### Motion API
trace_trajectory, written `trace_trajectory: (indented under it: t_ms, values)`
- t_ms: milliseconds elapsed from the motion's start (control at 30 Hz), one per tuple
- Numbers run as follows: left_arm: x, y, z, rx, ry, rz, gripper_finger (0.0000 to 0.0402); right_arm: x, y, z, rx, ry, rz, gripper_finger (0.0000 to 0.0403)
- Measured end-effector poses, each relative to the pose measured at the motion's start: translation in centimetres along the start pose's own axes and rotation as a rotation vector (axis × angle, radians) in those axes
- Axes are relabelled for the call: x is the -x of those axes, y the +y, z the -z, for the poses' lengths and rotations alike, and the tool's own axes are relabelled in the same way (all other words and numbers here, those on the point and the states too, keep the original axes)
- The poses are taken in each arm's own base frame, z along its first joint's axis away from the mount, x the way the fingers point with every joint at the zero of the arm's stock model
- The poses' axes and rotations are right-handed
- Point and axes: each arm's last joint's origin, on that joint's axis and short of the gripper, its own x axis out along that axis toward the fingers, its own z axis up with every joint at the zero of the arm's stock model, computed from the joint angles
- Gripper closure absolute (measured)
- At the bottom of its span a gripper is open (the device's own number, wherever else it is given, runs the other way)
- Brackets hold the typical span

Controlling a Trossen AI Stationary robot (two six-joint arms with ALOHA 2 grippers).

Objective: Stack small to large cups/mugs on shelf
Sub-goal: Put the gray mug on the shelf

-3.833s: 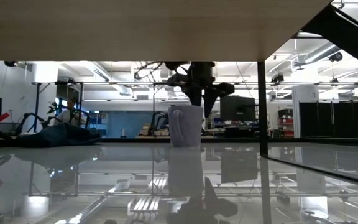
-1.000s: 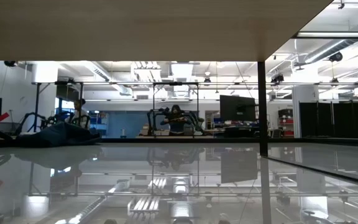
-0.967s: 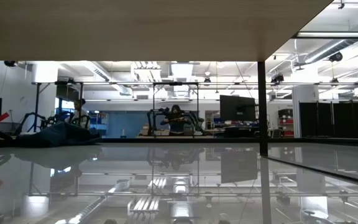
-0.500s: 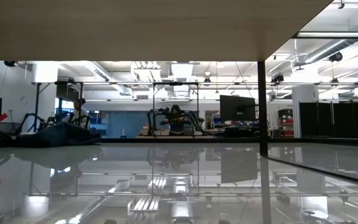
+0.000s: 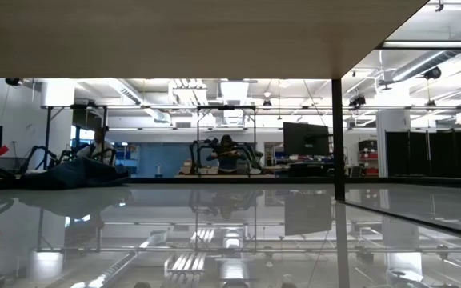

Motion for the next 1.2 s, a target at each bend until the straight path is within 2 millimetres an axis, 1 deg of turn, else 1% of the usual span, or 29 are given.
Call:
trace_trajectory:
  t_ms: [133, 300, 500, 833, 1033, 1200]
  values:
    - [-0.7, -0.3, -0.4, -0.045, 0.012, 0.002, 0.0402, 0.0, 0.3, 0.2, 0.01, -0.01, -0.005, 0.0381]
    - [-2.1, -0.7, -1.0, -0.07, 0.036, -0.011, 0.0402, 0.0, 0.9, -0.1, 0.037, -0.055, -0.051, 0.0381]
    - [-1.8, -0.8, -1.3, -0.072, 0.026, 0.016, 0.0402, 0.0, 0.9, -0.4, 0.046, -0.085, -0.054, 0.0381]
    - [-3.2, -1.4, -1.4, -0.076, 0.063, 0.054, 0.0401, -0.1, 0.7, -0.5, 0.04, -0.082, -0.047, 0.0381]
    - [-3.3, -1.6, -1.8, -0.069, 0.031, 0.079, 0.0401, -0.2, 0.7, -0.5, 0.041, -0.079, -0.048, 0.038]
    - [-3.6, -1.6, -1.9, -0.066, 0.045, 0.11, 0.0401, -0.3, 0.7, -0.5, 0.04, -0.078, -0.045, 0.038]
